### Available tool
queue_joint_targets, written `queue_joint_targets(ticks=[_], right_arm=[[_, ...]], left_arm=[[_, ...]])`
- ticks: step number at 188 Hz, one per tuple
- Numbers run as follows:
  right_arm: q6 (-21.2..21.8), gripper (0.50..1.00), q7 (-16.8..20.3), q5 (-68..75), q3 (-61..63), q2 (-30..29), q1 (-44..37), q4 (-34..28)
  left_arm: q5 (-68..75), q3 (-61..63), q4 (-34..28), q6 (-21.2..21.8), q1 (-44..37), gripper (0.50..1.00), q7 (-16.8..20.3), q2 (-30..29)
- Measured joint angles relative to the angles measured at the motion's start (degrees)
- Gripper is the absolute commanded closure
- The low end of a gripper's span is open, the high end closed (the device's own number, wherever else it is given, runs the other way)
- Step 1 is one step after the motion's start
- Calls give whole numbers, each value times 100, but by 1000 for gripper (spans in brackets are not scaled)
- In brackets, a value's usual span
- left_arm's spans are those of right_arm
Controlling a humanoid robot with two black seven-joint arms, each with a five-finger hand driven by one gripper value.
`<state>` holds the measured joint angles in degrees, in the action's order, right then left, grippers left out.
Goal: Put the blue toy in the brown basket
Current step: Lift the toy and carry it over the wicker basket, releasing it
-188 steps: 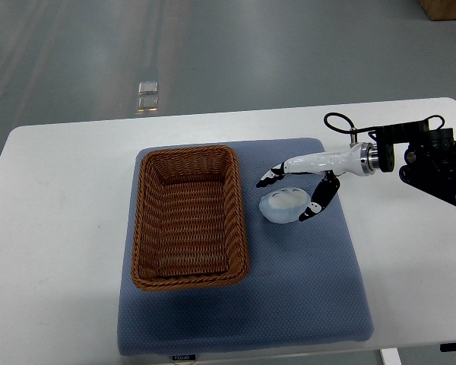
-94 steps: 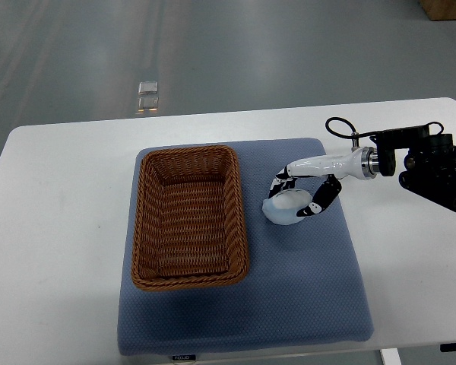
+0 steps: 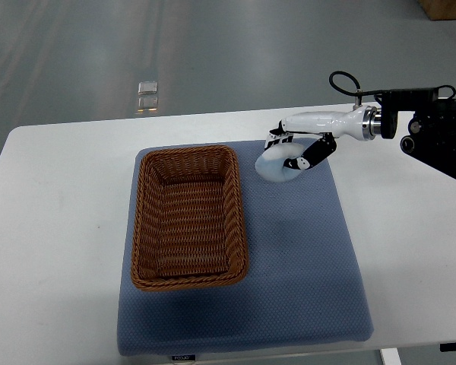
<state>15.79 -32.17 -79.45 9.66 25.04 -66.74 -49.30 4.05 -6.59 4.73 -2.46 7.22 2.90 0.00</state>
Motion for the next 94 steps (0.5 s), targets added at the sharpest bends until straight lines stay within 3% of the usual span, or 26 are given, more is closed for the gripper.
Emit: queue_joint_targets(ticks=[35, 60, 69, 94], right_arm=[[9, 936, 10, 217, -80, -605, -427, 62], [-29, 885, 26, 244, -255, -1301, -575, 335], [-50, 826, 27, 245, -334, -1551, -610, 474], [-96, 726, 33, 245, -449, -2171, -631, 863]], left_arm=[[0, 0, -1, 0, 7, 500, 0, 0], [0, 0, -1, 0, 8, 500, 0, 0], [0, 0, 0, 0, 8, 500, 0, 0], [-1, 0, 1, 0, 8, 500, 0, 0]])
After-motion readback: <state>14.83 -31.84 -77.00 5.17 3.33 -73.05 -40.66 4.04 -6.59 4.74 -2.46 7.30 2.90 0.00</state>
